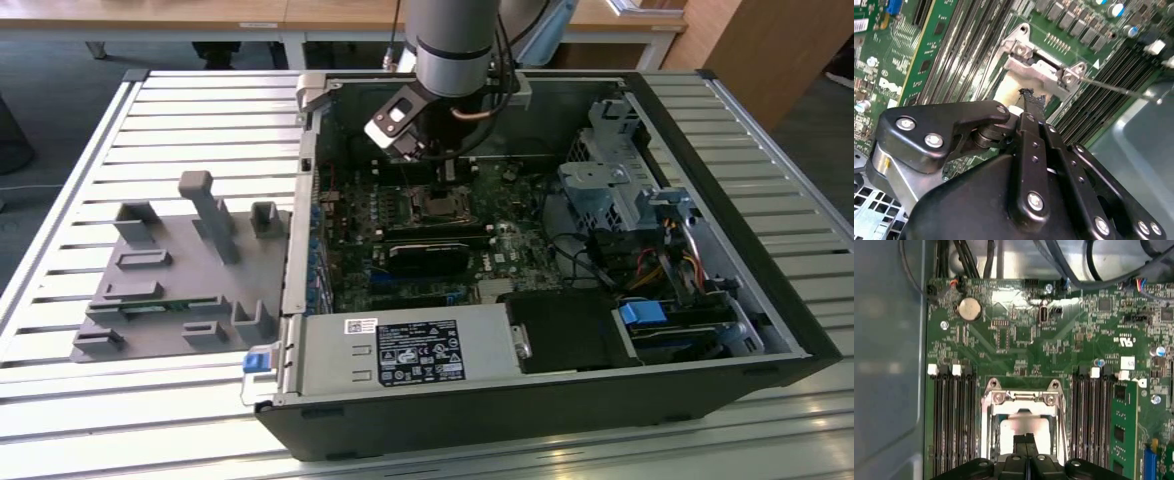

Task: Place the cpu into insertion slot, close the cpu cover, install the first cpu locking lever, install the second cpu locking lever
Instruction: 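Close the cpu cover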

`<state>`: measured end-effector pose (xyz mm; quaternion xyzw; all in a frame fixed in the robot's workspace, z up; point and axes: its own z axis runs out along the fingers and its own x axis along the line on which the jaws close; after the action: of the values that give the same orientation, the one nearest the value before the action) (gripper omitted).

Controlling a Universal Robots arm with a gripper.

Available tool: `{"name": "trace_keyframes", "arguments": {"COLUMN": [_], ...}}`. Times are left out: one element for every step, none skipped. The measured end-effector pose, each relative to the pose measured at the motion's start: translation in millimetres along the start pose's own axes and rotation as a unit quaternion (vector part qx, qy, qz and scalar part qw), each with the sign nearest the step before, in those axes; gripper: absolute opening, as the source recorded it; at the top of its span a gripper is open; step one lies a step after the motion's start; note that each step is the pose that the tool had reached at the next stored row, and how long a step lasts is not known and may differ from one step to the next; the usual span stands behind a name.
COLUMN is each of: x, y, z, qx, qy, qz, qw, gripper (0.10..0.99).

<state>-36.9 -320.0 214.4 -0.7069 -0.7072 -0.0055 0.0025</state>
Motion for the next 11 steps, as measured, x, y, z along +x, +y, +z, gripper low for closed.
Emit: {"name": "trace_keyframes", "arguments": {"x": [0.0, 0.0, 0.0, 0.0, 0.0, 0.0, 0.0, 0.0, 0.0, 0.0, 0.0], "y": [-1.6, -2.9, -4.3, -5.8, -7.3, -8.5, -9.4, -10.2, -11.0, -11.4, -11.5], "z": [0.1, 0.2, 0.4, 0.6, 0.9, 1.4, 2.2, 3.1, 4.0, 5.0, 5.9], "qx": [0.0, 0.0, 0.0, 0.0, 0.0, 0.0, 0.0002, 0.0002, 0.0003, 0.0005, 0.0009], "qy": [0.0, 0.0, 0.0, 0.0, 0.0, 0.0, 0.0, 0.0, 0.0, 0.0, 0.0], "qz": [0.0, 0.0, 0.0, 0.0, 0.0, 0.0, 0.0, 0.0, 0.0, 0.0, 0.0], "qw": [1.0, 1.0, 1.0, 1.0, 1.0, 1.0, 1.0, 1.0, 1.0, 1.0, 1.0], "gripper": [0.106, 0.106, 0.106, 0.106, 0.106, 0.106, 0.106, 0.106, 0.106, 0.106, 0.106]}}
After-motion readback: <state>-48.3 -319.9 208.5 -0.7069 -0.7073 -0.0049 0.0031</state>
